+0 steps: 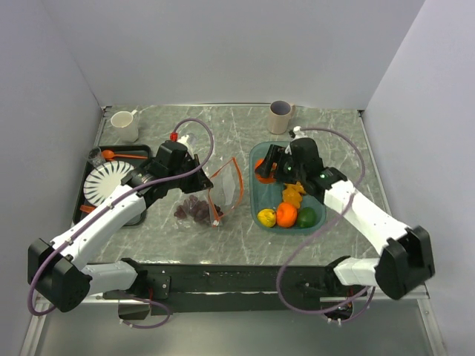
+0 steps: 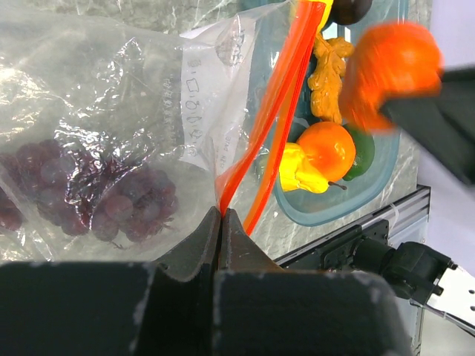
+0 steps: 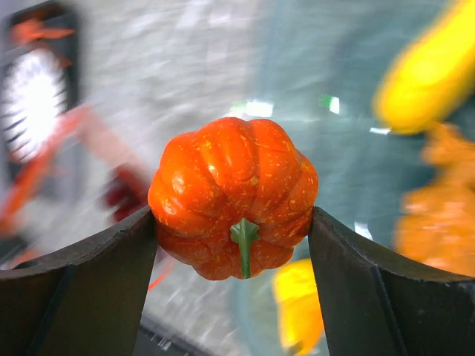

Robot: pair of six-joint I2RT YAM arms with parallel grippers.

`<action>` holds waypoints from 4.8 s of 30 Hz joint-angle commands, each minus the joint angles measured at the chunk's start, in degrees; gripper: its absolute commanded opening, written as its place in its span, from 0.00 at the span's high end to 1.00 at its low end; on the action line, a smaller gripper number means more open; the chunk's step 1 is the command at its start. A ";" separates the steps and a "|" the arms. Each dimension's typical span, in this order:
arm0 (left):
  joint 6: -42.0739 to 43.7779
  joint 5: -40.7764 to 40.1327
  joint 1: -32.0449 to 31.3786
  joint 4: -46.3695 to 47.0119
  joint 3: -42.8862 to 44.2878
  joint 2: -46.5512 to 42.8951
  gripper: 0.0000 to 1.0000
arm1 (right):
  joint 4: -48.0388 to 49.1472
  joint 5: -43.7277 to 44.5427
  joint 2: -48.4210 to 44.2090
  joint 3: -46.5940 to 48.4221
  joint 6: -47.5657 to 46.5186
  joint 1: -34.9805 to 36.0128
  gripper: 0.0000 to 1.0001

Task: Place the food in the zip-top bag and seal the zipper
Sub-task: Pick up the fake fruit from the bin, then place the fake fruit in the zipper food storage bag, then pick up the fake fruit from the bin, then place the fake fruit in the zipper food storage bag.

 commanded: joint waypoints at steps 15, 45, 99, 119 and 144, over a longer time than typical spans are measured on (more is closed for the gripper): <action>-1.29 1.61 0.06 2.62 0.68 -1.82 0.99 | -1.61 -3.16 7.31 10.06 0.81 15.75 0.47; -2.96 -4.90 0.14 -0.29 2.53 -5.34 0.99 | -14.54 14.52 -6.73 1.84 -1.14 4.60 0.00; -2.35 1.79 0.06 3.23 -0.20 -1.65 0.99 | -19.19 9.06 -6.92 -2.05 -5.62 10.57 0.93; -1.56 2.75 0.06 3.06 0.50 -0.95 0.99 | -10.86 -8.57 -18.52 1.91 -1.49 10.57 1.00; -0.94 2.75 0.06 0.33 2.00 -4.02 0.99 | -2.49 -12.99 4.67 10.78 -3.59 12.85 1.00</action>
